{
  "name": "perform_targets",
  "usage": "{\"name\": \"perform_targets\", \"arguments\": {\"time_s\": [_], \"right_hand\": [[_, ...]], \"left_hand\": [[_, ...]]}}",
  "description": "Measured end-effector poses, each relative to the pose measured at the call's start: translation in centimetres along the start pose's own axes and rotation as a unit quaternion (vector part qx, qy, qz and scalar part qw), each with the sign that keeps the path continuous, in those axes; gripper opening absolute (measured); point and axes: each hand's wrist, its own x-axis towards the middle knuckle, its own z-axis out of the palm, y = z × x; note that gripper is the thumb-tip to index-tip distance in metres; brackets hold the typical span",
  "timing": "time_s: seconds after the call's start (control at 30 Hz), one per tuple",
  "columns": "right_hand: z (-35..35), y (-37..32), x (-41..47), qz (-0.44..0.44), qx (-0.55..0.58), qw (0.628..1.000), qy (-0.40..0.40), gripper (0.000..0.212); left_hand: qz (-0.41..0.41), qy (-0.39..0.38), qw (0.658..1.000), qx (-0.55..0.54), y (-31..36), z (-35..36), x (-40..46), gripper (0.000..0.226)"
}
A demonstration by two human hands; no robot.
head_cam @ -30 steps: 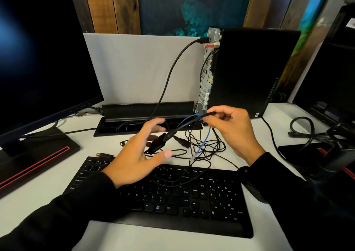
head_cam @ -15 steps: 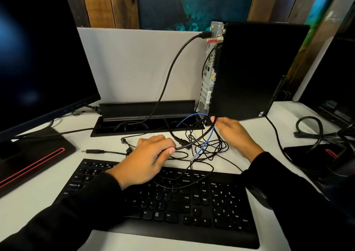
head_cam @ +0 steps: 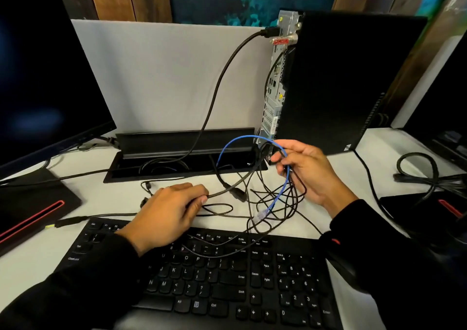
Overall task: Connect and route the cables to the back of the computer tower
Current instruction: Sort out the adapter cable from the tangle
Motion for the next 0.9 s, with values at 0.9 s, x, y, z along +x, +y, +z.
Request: {"name": "perform_targets", "arguments": {"time_s": [0.9], "right_hand": [[9.7,-0.8,-7.1,-0.382,-0.546,0.714,-0.215,0.039]], "left_hand": [[0.020,0.128,0.977,-0.169,3.0,-2.5,0.9,0.042]]}}
